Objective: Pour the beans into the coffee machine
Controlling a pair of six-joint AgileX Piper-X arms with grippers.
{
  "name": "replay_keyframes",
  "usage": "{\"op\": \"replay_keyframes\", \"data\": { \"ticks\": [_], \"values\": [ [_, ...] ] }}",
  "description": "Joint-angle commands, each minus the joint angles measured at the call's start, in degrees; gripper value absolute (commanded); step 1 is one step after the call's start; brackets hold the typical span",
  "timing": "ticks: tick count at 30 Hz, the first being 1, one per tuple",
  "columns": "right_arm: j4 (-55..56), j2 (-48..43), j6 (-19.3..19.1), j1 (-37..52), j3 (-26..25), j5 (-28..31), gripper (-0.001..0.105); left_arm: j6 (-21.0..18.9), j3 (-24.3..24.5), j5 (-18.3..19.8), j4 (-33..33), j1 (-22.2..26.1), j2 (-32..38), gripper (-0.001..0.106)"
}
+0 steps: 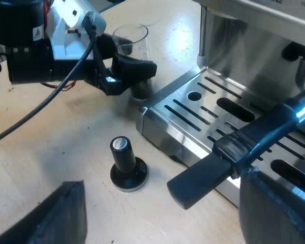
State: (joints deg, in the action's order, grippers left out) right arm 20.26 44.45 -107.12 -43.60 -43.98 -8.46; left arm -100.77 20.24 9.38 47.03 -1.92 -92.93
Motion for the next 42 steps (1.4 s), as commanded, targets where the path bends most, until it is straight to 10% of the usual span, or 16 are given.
{"op": "replay_keyframes", "data": {
  "ticks": [1,8,19,35,42],
  "values": [
    [-0.83,-0.21,-0.62,-0.05,-0.6,-0.34,0.064,-0.93,0.83,-1.04,0.73,-0.23,-0.21,0.094],
    [-0.83,-0.21,-0.62,-0.05,-0.6,-0.34,0.064,-0.84,0.81,-1.04,0.91,-0.23,-0.31,0.087],
    [-0.83,-0.21,-0.62,-0.05,-0.6,-0.34,0.064,-0.84,0.81,-2.15,0.91,-0.23,-0.31,0.045],
    [-0.83,-0.21,-0.62,-0.05,-0.5,-0.34,0.064,-0.84,0.81,0.44,-0.26,-0.23,1.64,0.045],
    [-0.83,-0.21,-0.62,-0.05,-0.5,-0.34,0.064,-3.04,0.81,3.02,-12.08,-0.23,8.97,0.045]
  ]
}}
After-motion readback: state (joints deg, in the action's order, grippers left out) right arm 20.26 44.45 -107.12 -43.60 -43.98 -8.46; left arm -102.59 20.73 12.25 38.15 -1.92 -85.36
